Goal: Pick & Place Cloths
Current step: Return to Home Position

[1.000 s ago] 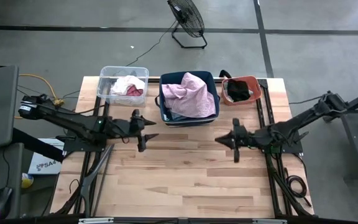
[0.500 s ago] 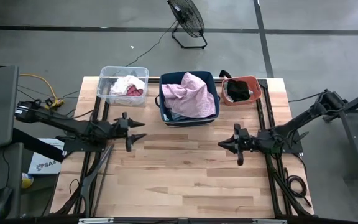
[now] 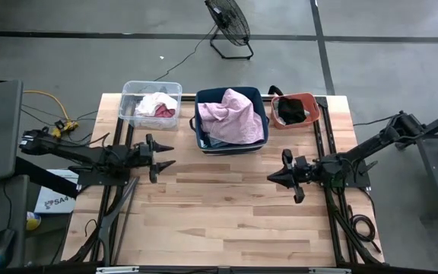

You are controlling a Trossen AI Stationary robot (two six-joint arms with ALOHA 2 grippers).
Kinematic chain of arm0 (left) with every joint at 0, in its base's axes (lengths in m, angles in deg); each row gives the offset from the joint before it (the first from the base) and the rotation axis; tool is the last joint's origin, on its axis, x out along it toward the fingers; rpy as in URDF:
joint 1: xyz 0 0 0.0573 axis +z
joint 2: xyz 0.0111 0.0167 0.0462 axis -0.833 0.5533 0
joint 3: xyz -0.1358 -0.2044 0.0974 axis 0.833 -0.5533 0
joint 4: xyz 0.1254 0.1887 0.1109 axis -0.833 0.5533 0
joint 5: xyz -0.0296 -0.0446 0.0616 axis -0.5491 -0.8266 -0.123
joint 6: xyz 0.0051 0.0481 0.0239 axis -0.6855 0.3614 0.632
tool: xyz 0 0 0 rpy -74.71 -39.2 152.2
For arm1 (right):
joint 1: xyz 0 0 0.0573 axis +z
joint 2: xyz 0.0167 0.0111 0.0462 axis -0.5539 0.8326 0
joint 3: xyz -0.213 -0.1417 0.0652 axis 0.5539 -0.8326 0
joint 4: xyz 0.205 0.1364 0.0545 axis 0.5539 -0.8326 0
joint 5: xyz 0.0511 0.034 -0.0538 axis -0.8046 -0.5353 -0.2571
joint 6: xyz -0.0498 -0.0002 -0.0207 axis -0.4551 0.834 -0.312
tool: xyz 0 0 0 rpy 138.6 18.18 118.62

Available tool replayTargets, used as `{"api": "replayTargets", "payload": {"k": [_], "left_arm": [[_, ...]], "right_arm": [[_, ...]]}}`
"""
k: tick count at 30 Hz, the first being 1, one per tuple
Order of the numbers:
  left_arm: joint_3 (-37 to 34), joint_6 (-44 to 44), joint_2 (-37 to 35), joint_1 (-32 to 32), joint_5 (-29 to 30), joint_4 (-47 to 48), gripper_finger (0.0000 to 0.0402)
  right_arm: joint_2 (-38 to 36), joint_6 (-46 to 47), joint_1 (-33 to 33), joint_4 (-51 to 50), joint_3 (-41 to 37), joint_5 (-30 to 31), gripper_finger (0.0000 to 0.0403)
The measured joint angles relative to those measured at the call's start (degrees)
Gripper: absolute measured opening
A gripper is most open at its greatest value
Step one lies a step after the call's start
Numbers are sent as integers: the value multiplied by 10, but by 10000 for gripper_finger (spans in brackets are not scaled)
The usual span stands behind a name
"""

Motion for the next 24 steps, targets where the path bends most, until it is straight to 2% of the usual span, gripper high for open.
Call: {"api": "replayTargets", "payload": {"k": [6, 10, 18, 24], "left_arm": [[-1, -4, 0, 55, -63, -3, 243], [-1, -4, 0, 77, -99, -2, 243], [-2, 0, 0, 80, -89, 1, 243], [-2, -4, 0, 79, -88, 21, 243]], "right_arm": [[11, -6, -1, 18, -5, 14, 3], [-26, 8, 0, 25, -39, 14, 3], [-124, -2, 0, 16, -98, 31, 3], [-183, 5, -3, -85, -98, 34, 3]]}}
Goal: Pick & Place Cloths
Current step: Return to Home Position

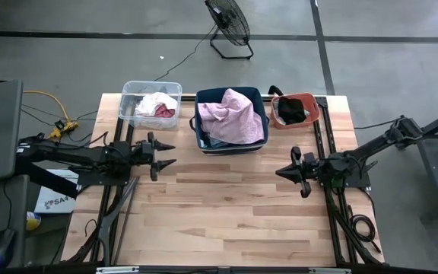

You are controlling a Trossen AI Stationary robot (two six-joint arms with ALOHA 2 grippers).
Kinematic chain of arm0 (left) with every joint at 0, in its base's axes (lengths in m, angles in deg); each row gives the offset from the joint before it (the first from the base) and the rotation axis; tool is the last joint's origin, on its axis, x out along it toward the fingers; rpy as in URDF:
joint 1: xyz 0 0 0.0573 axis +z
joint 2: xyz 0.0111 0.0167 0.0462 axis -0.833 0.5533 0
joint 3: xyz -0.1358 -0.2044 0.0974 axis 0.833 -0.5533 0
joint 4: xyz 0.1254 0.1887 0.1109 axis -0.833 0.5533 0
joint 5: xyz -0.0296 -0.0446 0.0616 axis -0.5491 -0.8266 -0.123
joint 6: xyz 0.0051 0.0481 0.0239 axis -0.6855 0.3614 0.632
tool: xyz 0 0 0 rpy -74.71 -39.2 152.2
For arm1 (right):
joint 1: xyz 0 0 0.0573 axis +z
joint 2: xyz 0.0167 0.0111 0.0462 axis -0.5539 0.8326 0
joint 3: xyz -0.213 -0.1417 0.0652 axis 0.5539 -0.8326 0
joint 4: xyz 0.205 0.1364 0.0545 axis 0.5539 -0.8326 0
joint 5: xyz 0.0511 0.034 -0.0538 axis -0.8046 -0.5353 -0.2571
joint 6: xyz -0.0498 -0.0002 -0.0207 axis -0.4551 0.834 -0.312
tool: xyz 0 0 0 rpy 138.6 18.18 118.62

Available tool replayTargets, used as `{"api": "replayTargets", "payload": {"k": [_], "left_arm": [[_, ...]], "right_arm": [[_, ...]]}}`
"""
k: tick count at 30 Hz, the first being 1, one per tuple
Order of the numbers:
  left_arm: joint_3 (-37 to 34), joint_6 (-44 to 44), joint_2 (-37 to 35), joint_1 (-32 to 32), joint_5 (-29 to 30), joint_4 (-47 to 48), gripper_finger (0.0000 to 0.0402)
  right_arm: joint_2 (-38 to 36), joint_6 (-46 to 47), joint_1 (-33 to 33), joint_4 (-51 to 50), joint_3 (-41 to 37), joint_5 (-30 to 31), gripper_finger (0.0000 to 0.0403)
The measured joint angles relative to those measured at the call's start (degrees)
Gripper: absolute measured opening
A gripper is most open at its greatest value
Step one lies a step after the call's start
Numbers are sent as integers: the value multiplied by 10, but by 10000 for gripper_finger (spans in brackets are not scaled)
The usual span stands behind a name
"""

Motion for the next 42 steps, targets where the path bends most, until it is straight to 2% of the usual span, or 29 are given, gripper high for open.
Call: {"api": "replayTargets", "payload": {"k": [5, 10, 16, 23, 32, 38, 42], "left_arm": [[0, -7, 0, 0, 0, 23, 243], [0, -16, -9, 0, -10, 29, 243], [0, -11, -35, 0, -30, -13, 243], [0, -12, -50, 0, -56, -28, 243], [0, -16, -53, 0, -133, -27, 243], [0, -19, -53, 0, -166, -23, 243], [0, -18, -53, 0, -177, -15, 243]], "right_arm": [[-56, 15, 0, -82, 0, -5, 3], [-99, 15, 0, -120, 0, -4, 3], [-136, 10, 0, -155, 0, 1, 3], [-148, -2, 0, -163, -1, 20, 3], [-148, -29, -4, -158, -1, 6, 3], [-153, -69, -35, -165, -1, -30, 3], [-165, -65, -73, -191, -1, -106, 3]]}}
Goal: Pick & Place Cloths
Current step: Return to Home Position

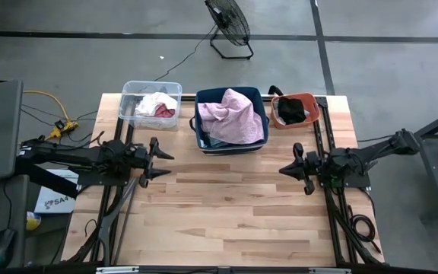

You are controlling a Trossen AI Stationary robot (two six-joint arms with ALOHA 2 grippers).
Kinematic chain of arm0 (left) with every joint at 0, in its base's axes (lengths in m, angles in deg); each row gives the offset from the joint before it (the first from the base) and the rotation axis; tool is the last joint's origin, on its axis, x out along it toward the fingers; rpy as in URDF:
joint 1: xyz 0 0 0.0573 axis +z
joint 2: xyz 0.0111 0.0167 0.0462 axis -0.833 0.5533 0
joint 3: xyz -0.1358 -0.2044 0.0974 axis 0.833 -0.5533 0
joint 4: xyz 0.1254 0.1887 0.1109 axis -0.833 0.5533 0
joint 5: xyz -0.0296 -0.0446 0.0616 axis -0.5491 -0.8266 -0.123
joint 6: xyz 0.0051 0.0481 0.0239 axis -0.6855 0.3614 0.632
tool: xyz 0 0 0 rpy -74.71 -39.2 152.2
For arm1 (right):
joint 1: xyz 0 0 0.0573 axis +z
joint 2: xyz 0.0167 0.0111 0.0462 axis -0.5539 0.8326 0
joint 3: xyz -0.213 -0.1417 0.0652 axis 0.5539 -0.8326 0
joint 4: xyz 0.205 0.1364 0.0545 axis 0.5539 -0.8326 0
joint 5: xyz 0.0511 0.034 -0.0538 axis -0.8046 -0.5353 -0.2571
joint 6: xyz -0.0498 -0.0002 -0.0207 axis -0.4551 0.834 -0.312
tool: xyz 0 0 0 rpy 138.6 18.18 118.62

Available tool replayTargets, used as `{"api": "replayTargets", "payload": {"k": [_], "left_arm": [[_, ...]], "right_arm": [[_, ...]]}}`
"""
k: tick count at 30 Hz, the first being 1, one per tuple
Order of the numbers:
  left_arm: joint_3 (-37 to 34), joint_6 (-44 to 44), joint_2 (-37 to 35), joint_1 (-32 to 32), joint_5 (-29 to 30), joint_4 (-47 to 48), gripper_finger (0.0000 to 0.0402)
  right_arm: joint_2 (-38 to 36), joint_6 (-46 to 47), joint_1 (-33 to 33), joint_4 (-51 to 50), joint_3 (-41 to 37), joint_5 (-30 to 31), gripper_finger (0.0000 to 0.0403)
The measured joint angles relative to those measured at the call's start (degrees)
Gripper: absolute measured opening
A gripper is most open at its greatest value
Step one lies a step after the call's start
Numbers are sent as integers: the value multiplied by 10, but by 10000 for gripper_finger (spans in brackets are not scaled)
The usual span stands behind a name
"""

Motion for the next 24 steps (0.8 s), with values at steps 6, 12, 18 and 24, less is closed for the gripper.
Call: {"api": "replayTargets", "payload": {"k": [6, 12, 18, 24], "left_arm": [[0, 4, 0, 0, 0, 8, 243], [0, 7, 1, 0, 20, 14, 243], [0, 2, 1, 0, 21, 49, 243], [0, -13, 1, 0, 21, 89, 243]], "right_arm": [[-11, 43, -59, -21, 0, -61, 3], [-11, 58, -86, -31, 0, -56, 3], [-11, 76, -85, -30, -1, -38, 3], [-11, 76, -85, -30, -1, -38, 3]]}}
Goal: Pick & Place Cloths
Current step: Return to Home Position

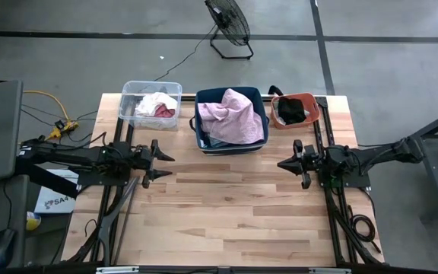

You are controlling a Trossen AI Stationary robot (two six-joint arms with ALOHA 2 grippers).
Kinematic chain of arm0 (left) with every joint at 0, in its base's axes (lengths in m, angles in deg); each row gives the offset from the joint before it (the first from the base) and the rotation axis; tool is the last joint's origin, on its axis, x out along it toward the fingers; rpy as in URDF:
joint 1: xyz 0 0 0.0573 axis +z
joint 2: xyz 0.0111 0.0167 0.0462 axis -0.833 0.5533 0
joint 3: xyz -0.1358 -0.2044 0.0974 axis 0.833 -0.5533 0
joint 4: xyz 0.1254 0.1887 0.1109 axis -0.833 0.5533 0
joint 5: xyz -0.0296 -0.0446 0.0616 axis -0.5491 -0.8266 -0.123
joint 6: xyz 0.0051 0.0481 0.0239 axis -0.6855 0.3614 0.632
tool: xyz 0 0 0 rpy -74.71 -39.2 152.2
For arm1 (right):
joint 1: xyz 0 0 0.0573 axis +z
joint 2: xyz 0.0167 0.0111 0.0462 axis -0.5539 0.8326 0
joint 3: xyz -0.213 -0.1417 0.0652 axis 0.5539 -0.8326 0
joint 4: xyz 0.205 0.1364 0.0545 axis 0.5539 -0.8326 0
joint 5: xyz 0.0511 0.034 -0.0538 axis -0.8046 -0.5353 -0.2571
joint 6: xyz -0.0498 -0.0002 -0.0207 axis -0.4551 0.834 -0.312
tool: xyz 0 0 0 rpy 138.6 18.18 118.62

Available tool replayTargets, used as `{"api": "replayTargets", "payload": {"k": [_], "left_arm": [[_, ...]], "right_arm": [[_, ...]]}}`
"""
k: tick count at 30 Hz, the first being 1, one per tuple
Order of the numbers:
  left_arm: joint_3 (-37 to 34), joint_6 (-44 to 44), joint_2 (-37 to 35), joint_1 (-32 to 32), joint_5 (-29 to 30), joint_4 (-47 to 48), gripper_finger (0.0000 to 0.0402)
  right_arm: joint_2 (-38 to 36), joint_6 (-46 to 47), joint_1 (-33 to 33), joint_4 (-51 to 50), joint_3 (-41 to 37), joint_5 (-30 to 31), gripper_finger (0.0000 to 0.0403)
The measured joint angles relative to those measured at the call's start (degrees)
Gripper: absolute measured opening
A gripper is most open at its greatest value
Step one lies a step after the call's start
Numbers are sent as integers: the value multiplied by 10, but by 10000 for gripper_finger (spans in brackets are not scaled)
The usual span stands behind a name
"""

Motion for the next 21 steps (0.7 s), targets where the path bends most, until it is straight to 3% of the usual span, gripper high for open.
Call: {"api": "replayTargets", "payload": {"k": [21], "left_arm": [[0, 0, 0, 0, 1, 28, 243]], "right_arm": [[0, 0, 0, 0, 0, 0, 3]]}}
